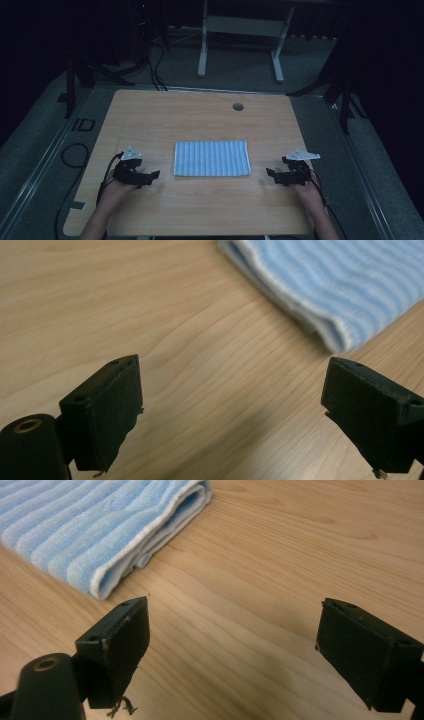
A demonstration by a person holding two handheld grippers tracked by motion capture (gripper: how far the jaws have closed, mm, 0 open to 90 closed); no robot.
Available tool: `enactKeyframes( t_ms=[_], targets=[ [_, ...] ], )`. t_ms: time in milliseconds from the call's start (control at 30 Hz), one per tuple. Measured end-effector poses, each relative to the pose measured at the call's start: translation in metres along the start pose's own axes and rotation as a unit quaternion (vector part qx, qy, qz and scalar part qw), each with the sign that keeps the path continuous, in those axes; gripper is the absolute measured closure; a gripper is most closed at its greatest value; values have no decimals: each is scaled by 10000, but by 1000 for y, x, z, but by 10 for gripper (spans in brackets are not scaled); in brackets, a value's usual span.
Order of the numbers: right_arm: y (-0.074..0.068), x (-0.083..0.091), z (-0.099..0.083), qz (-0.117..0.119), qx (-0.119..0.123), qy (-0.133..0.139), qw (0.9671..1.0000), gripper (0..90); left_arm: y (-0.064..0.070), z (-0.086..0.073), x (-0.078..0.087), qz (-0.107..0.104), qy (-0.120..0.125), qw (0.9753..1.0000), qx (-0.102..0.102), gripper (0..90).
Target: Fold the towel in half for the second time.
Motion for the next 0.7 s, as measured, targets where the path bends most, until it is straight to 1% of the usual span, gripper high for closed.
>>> enactKeyframes(
  t_ms=[100,133,167,200,233,267,300,333,400,433,500,533,600,700],
  targets=[
    [5,8,-3,-75,-64,85,9999,136,-3,0,6,63,111,9999,92,96],
    [7,12,-4,-151,-37,114,9998,136,-4,0,8,97,131,9998,115,96],
    [8,14,-5,-198,-47,135,9997,136,-5,0,11,79,194,9997,160,96],
    [10,17,-6,-239,-100,183,9995,136,-6,0,14,80,223,9995,207,96],
    [11,18,-7,-255,-116,206,9994,136,-9,-2,17,136,274,9992,265,96],
    [13,21,-8,-339,-139,229,9991,136,-10,-2,19,149,326,9990,261,96],
    [14,23,-8,-386,-147,247,9988,136,-12,-4,23,185,367,9987,314,96],
    [16,25,-8,-439,-178,280,9985,136,-16,-6,27,284,427,9982,307,96],
    [19,29,-9,-530,-244,321,9978,137,-18,-5,31,359,573,9971,350,96],
    [19,30,-9,-534,-245,348,9977,136,-19,-5,33,410,643,9963,389,96],
    [20,33,-10,-588,-257,387,9972,137,-20,-3,36,448,792,9948,460,96],
    [21,33,-10,-612,-268,396,9970,136,-20,-2,37,501,878,9938,464,96],
    [22,34,-10,-665,-280,410,9965,136,-20,-2,38,532,927,9931,473,96],
    [24,35,-10,-784,-259,460,9955,136,-21,-1,41,601,1043,9915,498,96]
  ],
)
Point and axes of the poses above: each handheld gripper's, and its own axes: x roughly backward along the jaws, z roughly out of its top, y roughly to its right, the point moved 9 cm from there along -x, roughly forward along the jaws, and after that the axes turned 15 degrees about y, right-handed, at the moved point
